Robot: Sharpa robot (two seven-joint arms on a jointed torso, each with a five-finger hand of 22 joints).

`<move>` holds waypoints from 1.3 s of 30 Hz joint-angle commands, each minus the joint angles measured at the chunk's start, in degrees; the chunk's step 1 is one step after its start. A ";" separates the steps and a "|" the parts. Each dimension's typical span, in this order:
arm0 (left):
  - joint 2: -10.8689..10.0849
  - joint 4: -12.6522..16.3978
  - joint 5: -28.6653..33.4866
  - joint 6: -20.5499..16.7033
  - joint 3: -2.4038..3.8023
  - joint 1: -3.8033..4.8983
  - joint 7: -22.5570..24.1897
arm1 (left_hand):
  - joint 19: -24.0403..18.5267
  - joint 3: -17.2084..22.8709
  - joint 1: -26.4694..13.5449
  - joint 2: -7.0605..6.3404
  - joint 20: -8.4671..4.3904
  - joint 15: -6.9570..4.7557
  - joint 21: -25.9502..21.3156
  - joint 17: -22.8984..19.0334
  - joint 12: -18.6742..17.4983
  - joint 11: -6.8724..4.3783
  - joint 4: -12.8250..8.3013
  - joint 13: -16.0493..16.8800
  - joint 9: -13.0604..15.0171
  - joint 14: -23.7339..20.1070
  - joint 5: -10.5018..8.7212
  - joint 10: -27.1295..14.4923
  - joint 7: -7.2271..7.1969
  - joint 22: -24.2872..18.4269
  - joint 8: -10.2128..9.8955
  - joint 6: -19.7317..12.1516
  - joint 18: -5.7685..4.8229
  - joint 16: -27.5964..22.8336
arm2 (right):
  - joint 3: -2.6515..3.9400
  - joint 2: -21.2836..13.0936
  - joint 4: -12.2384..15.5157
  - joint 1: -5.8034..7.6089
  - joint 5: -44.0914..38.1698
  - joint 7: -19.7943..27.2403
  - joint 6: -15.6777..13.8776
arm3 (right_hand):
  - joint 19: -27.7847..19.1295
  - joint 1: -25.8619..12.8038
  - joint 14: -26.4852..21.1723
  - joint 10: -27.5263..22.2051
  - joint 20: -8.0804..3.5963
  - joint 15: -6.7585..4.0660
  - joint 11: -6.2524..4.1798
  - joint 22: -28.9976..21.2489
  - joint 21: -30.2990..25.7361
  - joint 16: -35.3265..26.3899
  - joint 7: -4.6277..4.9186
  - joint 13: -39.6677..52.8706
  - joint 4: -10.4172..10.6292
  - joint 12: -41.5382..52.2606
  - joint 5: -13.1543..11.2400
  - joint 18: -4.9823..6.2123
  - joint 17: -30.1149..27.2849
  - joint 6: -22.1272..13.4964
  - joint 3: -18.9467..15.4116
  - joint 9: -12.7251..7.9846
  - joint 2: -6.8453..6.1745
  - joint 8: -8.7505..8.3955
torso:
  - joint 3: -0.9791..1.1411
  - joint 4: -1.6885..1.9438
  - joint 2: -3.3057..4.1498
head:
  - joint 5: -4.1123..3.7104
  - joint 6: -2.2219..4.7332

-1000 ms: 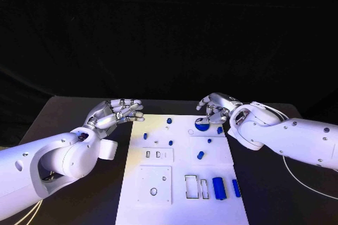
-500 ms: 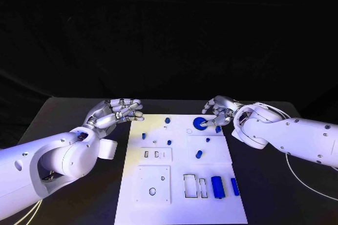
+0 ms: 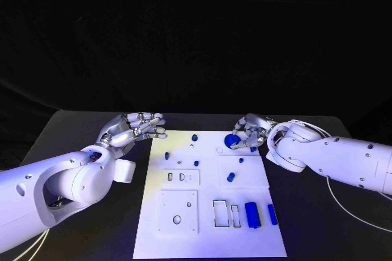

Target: Assemble the parts on the task board

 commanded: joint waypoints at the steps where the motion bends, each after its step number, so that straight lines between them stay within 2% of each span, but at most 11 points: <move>1: 0.03 0.18 -0.03 1.09 0.05 0.07 0.34 | -0.51 -0.03 -0.48 -0.02 -0.04 -0.05 0.25 0.05 -0.38 0.39 -0.42 0.08 -0.08 -0.32 -0.04 -0.01 0.20 0.09 -0.34 -0.22 -0.03 0.30 | -0.02 0.21 -0.30 -0.11 -0.51 -0.36 1.35 | 0.54 0.51 5.21 2.71 0.02 0.30 0.04 2.89 0.41 0.34 -0.09 10.13 0.04 0.29 -0.21 -0.87 11.25 0.66 0.48 0.06 0.13 0.43 | 0.00 0.02 -0.05 | -0.10 -0.11; 12: 0.05 0.07 -0.04 1.17 0.05 0.07 0.26 | -0.58 -0.03 -0.49 -0.01 -0.04 -0.06 0.36 0.14 -0.40 0.37 -0.50 0.10 -0.08 -0.35 -0.04 0.05 0.16 0.15 -0.32 -0.18 -0.03 0.32 | -0.03 0.57 -0.93 -0.21 -0.33 -0.15 1.39 | 0.60 0.79 5.24 3.03 -0.11 0.10 -0.22 3.20 0.56 0.42 -0.38 10.70 -0.06 0.77 -0.21 -0.90 11.48 2.08 1.86 -0.14 1.67 0.89 | 0.07 0.01 -0.01 | -0.09 -0.19; 17: 0.04 0.05 -0.04 1.19 0.05 0.07 0.20 | -0.60 -0.03 -0.52 0.00 -0.03 -0.06 0.37 0.15 -0.41 0.37 -0.49 0.10 -0.08 -0.36 -0.04 0.05 0.16 0.16 -0.32 -0.18 -0.03 0.33 | -0.04 0.57 -1.05 -0.22 -0.24 -0.02 1.14 | 0.65 1.38 5.27 3.33 -0.31 -0.08 -0.42 3.54 0.67 0.48 -0.56 11.19 -0.12 1.16 -0.09 -0.93 11.67 3.53 5.46 -1.15 2.98 0.25 | 0.09 -0.02 0.00 | -0.12 -0.31; 23: 0.04 0.06 -0.04 1.27 0.05 0.07 0.12 | -0.60 -0.03 -0.52 0.00 -0.03 -0.06 0.37 0.15 -0.41 0.37 -0.49 0.10 -0.08 -0.36 -0.04 0.05 0.16 0.16 -0.32 -0.18 -0.03 0.33 | -0.04 0.63 -0.86 -0.23 -1.38 -0.04 0.10 | 0.97 1.88 5.34 3.85 -0.52 -0.38 -0.77 4.19 1.08 0.58 -0.97 11.89 -0.41 1.75 -0.06 -1.06 12.01 5.39 8.78 -2.03 3.44 -0.32 | 0.09 -0.03 0.03 | -0.10 -0.42; 28: 0.03 0.04 -0.04 1.30 0.05 0.07 0.04 | -0.63 -0.04 -0.56 0.02 -0.03 -0.06 0.41 0.19 -0.43 0.37 -0.49 0.10 -0.08 -0.37 -0.04 0.06 0.16 0.18 -0.33 -0.19 -0.03 0.33 | -0.04 0.63 -0.49 -0.24 -2.49 -0.22 -1.49 | 1.19 1.64 5.38 4.19 -0.85 -0.73 -1.12 4.64 1.33 0.63 -1.36 12.31 -0.64 2.11 -0.08 -1.15 12.20 7.08 11.80 -2.69 3.05 -0.93 | 0.10 0.03 0.00 | -0.13 -0.37; 35: 0.00 0.00 -0.05 1.38 0.05 0.07 -0.02 | -0.63 -0.03 -0.56 0.02 -0.03 -0.06 0.42 0.19 -0.43 0.37 -0.49 0.10 -0.08 -0.37 -0.04 0.06 0.16 0.18 -0.33 -0.19 -0.03 0.33 | -0.02 0.28 1.16 -0.26 -5.97 -0.94 -5.78 | 1.61 0.60 5.46 4.64 -1.12 -1.00 -1.42 5.38 1.80 0.72 -1.68 12.90 -1.21 2.62 -0.18 -1.31 12.60 8.58 14.85 -3.14 1.67 -1.57 | 0.10 -0.04 -0.01 | 0.00 -0.18; 38: 0.00 -0.03 -0.05 1.43 0.05 0.07 -0.05 | -0.66 -0.02 -0.54 0.02 -0.03 -0.06 0.45 0.21 -0.44 0.36 -0.53 0.10 -0.08 -0.39 -0.03 0.06 0.15 0.20 -0.33 -0.20 -0.02 0.34 | 0.04 -0.13 3.26 -0.26 -8.56 -2.01 -8.16 | 1.78 -0.59 5.50 4.71 -1.18 -1.05 -1.49 5.66 1.99 0.77 -1.75 12.97 -0.99 2.68 -0.24 -1.37 12.77 9.09 15.54 -3.22 0.95 -1.75 | 0.11 -0.01 0.01 | 0.07 -0.09; 39: 0.02 -0.06 -0.05 1.47 0.05 0.07 -0.05 | -0.66 -0.02 -0.54 0.02 -0.03 -0.06 0.45 0.21 -0.44 0.36 -0.53 0.10 -0.08 -0.39 -0.03 0.06 0.15 0.20 -0.33 -0.20 -0.02 0.34 | 0.12 -0.24 4.76 -0.25 -10.51 -2.81 -9.44 | 1.99 -1.39 5.54 4.79 -1.22 -1.09 -1.55 5.98 2.22 0.81 -1.83 13.08 -0.81 2.77 -0.28 -1.45 12.97 9.39 15.83 -3.24 0.45 -1.84 | 0.13 -0.01 0.01 | 0.05 -0.11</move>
